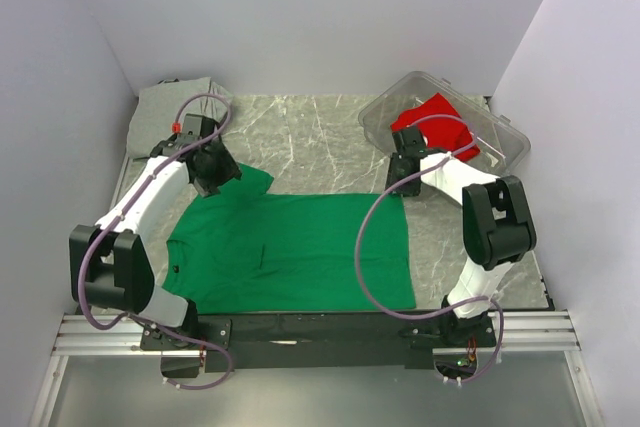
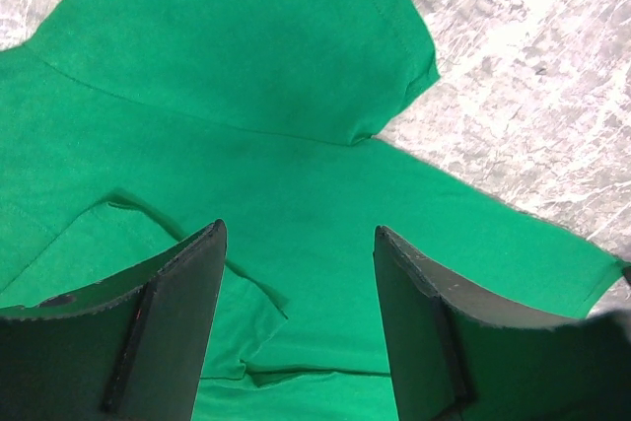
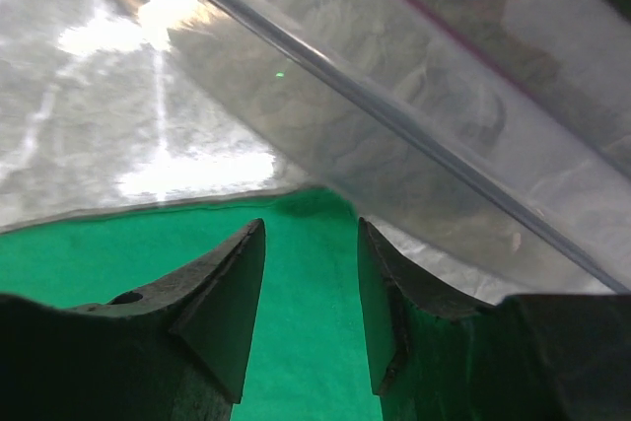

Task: Fold and stack the t-shirts
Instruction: Fold the tshirt

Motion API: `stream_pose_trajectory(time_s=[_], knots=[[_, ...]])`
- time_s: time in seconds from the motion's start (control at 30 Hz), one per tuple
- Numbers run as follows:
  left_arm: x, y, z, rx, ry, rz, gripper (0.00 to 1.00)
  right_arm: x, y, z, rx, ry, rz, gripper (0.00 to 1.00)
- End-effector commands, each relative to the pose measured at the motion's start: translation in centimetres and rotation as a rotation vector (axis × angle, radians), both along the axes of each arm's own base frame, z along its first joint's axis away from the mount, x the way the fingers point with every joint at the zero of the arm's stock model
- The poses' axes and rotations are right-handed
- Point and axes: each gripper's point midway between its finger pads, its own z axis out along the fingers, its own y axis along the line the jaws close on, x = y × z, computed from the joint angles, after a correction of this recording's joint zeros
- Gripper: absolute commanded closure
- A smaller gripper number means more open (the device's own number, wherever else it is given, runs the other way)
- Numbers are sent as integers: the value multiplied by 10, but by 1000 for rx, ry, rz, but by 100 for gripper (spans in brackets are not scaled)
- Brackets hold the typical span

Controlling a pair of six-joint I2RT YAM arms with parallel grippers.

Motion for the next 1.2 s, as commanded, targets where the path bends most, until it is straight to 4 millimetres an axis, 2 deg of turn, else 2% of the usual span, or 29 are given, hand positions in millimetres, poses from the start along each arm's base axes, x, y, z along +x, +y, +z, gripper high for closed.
stream_pose_trajectory(time_s=[0.0,0.27,0.53,0.63,0.73,0.83,0.9,0.93,0.97,1.1,1.17], knots=[[2,2,15,-12,-61,25,33,-1,-3,-13,-10,14,8,51],[-4,4,17,-13,-65,36,33,0,-8,-24,-26,21,7,53],[-5,5,16,-8,-63,37,33,5,-7,-22,-12,-3,14,55],[-5,5,14,-5,-55,32,33,5,-7,-22,-4,-4,15,60],[-2,6,6,14,-35,31,33,6,-6,-21,-1,-4,22,71],[10,13,-4,72,-8,28,34,7,-6,-22,0,-4,26,80],[24,19,-7,129,4,20,35,8,-6,-21,-1,-4,28,86],[36,20,1,141,-19,17,36,8,-5,-21,-1,-5,30,94],[43,21,-8,167,2,0,36,8,-6,-21,-2,-5,30,98],[79,30,-13,226,-20,-9,42,6,-6,-21,-3,-5,33,100],[94,33,-22,246,-17,-15,45,4,-6,-23,-1,0,35,100]])
